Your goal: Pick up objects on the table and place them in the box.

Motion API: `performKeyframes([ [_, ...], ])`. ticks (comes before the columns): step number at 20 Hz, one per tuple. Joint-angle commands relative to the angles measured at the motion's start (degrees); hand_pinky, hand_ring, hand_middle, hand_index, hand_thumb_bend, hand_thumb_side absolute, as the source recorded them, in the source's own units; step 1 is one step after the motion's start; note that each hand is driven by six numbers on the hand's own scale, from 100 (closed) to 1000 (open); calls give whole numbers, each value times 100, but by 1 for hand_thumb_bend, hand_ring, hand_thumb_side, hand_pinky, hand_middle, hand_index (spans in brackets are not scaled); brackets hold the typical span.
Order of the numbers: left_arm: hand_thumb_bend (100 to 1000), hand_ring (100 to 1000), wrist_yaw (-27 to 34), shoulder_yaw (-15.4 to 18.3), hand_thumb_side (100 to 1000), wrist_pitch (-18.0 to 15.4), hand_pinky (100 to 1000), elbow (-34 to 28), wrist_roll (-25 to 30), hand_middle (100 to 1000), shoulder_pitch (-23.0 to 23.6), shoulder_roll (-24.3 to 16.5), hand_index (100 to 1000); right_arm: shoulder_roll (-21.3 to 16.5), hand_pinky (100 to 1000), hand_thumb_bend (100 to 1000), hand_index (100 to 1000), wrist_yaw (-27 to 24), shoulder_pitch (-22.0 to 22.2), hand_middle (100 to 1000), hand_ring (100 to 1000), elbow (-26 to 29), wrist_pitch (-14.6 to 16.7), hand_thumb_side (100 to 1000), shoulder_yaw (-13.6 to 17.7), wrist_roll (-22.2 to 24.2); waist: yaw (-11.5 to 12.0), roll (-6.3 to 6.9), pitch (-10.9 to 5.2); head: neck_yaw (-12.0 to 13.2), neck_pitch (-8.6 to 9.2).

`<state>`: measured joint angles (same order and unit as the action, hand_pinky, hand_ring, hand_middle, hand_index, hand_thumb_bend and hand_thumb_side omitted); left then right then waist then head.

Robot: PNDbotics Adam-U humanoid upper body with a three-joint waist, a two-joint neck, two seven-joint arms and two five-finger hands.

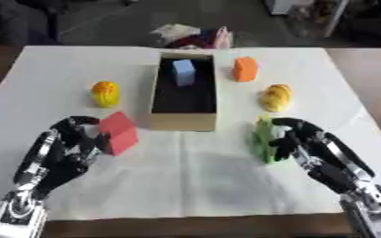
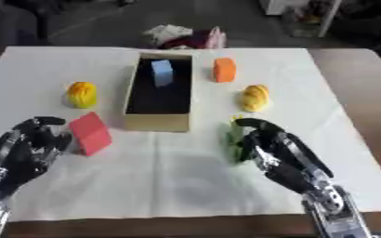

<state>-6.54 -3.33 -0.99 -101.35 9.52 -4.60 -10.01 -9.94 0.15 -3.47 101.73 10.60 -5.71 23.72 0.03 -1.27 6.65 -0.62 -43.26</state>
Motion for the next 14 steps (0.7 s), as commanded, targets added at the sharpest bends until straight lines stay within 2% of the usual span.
performKeyframes([
  [1, 472, 383, -19, 37, 419, 0, 619, -127, -21, 246, -83, -136, 707, -76, 747, 100, 843, 25, -34, 356, 466, 106, 3, 549, 0, -7, -7, 8, -61, -3, 25],
  [4, 474, 382, -53, 97, 412, 7, 620, -215, -65, 248, -154, -406, 709, -83, 747, 100, 843, 35, -28, 357, 467, 99, 3, 550, 3, -10, -13, 17, -69, -5, 25],
  [6, 475, 388, -94, 141, 408, 15, 623, -321, -92, 266, -242, -770, 715, -94, 747, 100, 843, 44, -18, 358, 468, 93, 1, 551, 10, -21, -15, 37, -80, -10, 18],
  [10, 482, 422, -231, 236, 399, 85, 636, -441, -127, 335, -507, -1695, 731, -119, 748, 100, 843, 59, -3, 359, 468, 87, 3, 550, 11, -22, -35, 89, -107, -21, 23],
  [14, 506, 494, -445, 169, 409, 119, 672, -308, 65, 448, -890, -2698, 757, -145, 748, 100, 843, 67, 9, 359, 469, 82, 7, 549, 2, -16, -81, 121, -126, -11, 42],
])
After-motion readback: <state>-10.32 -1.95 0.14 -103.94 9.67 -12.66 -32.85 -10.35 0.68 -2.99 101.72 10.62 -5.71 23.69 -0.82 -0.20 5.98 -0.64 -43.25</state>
